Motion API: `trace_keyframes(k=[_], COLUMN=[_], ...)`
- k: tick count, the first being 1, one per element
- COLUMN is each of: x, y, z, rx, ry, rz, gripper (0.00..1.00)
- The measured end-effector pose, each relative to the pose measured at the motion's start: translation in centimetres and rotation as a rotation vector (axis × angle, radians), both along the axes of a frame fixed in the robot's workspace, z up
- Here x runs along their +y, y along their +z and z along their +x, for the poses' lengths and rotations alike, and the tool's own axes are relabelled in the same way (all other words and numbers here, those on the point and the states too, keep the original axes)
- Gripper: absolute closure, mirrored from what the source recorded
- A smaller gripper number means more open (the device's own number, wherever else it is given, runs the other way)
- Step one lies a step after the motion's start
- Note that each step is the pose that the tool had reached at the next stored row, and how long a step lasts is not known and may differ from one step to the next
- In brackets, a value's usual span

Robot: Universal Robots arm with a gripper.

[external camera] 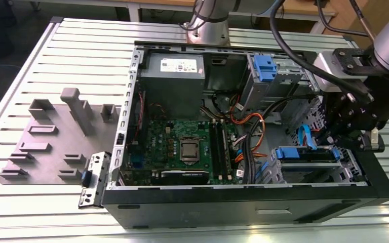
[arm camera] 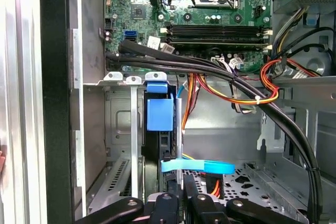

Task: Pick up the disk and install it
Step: 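Insert the second disk wire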

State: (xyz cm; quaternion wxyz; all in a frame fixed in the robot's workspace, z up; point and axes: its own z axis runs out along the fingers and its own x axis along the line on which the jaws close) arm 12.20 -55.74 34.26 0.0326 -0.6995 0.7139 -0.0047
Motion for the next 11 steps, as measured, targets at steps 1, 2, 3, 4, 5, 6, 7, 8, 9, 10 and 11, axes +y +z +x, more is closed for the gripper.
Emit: trace_keyframes(k=[1,2,3,4,5,6,7,8,9,10,11], x=[-0.1,-0.21,-0.32,-0.42,-0.5,-0.55,-0.59,-0.63,-0.68,-0.71,-0.74], y=[0.01,0.01,0.01,0.03,0.03,0.03,0.04,0.04,0.03,0.03,0.01], z=[-0.01,-0.02,-0.02,-0.04,-0.07,-0.13,-0.26,-0.43,-0.58,-0.68,-0.71], rx=[-0.0003,-0.0006,-0.001,-0.0015,-0.0022,-0.0033,-0.0052,-0.007,-0.0079,-0.0081,-0.0082], ry=[0.0,0.0,0.0,0.0,0.0,0.0,0.0,0.0,0.0,0.0,0.0], rz=[0.0,0.0,0.0001,0.0,0.0,0.0,0.0,0.0,0.0001,0.0,0.0003], gripper=[0.84,0.84,0.84,0.84,0.84,0.84,0.84,0.84,0.84,0.84,0.84])
